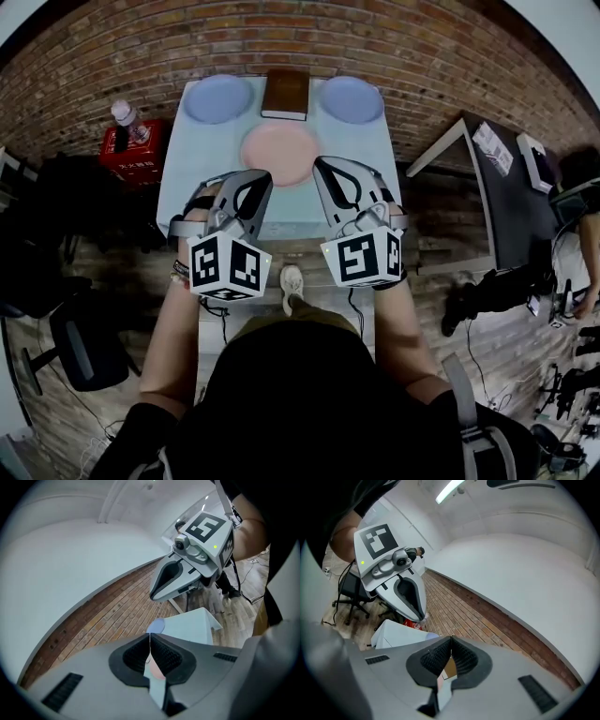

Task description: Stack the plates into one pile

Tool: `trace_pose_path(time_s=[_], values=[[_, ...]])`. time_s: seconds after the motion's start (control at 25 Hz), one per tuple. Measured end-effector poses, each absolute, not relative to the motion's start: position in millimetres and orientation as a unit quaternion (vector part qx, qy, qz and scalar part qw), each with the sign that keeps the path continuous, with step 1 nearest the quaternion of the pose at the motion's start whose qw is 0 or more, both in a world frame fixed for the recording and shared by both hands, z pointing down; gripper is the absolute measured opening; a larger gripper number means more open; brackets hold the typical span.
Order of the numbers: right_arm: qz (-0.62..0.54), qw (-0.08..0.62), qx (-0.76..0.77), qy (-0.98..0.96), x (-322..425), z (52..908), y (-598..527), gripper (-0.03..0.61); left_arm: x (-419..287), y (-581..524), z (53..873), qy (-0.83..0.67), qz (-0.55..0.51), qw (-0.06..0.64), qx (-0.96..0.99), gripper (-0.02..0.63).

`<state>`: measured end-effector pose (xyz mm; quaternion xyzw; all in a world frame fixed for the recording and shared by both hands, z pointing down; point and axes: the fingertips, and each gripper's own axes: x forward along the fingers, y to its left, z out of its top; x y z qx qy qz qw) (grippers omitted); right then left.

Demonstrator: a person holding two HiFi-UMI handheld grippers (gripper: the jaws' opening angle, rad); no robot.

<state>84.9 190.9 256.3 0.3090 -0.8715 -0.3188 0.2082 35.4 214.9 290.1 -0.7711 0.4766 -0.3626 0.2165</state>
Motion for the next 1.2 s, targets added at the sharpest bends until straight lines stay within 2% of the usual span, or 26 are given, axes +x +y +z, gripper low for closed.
trace_pose_path(time_s=[0.56,0.76,1.2], values=[[-0.288,0.198,0.243,-0.905,65.7,298.7,24.8,0.034,29.1,61.5,323.2,0.485,-0.395,0.177,-0.760,0.025],[-0.259,0.180,0.236,-0.919,61.0,306.7,2.8,0.034,22.2,42.7,334.3,0.492,-0.404,0.157,-0.755,0.025],[-0.266,0.195,0.223,-0.917,41.6,317.5,-8.0,0.034,8.8,18.3,340.4,0.490,-0.372,0.143,-0.775,0.025]])
